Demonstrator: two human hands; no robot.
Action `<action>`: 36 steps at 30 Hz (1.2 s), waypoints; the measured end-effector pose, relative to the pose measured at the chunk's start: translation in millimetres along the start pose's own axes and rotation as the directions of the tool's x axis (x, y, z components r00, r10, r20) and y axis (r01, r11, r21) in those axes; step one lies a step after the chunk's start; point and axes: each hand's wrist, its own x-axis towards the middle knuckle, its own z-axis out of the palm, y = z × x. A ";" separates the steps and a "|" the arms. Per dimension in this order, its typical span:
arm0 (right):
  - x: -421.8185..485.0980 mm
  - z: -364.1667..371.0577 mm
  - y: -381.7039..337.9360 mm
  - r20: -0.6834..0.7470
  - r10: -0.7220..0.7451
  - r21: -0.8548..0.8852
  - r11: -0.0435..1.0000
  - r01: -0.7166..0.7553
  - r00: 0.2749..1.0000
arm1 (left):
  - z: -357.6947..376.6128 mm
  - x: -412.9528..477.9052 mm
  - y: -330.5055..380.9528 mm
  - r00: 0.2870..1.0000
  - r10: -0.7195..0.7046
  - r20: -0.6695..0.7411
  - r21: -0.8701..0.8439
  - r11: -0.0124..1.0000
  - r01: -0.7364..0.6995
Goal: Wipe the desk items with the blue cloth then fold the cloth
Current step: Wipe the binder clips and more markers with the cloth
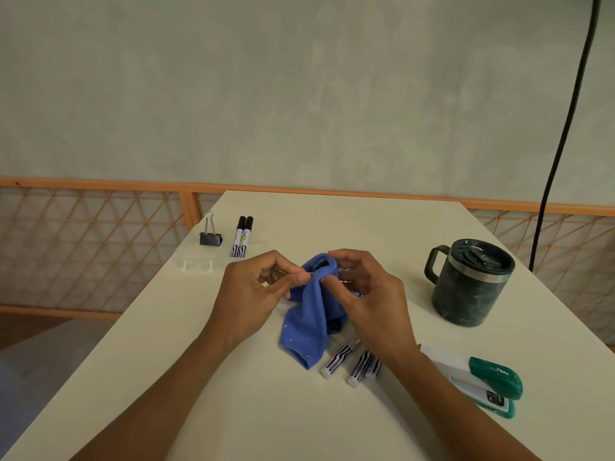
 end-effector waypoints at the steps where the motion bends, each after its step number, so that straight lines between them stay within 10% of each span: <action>1: 0.0 0.5 -0.1 0.000 -0.017 -0.002 1.000 0.017 1.000 | -0.2 -0.1 0.0 1.000 -0.001 0.003 0.003 1.000 0.001; 23: 1.7 -0.4 2.4 0.174 0.016 0.087 0.996 -0.032 0.985 | -0.3 0.8 -4.2 0.993 -0.082 -0.082 -0.040 0.996 0.079; 36: 7.1 -13.6 3.2 0.024 0.078 0.144 0.986 -0.081 0.997 | -5.3 4.5 -8.5 0.987 -0.108 -0.122 -0.068 0.993 0.101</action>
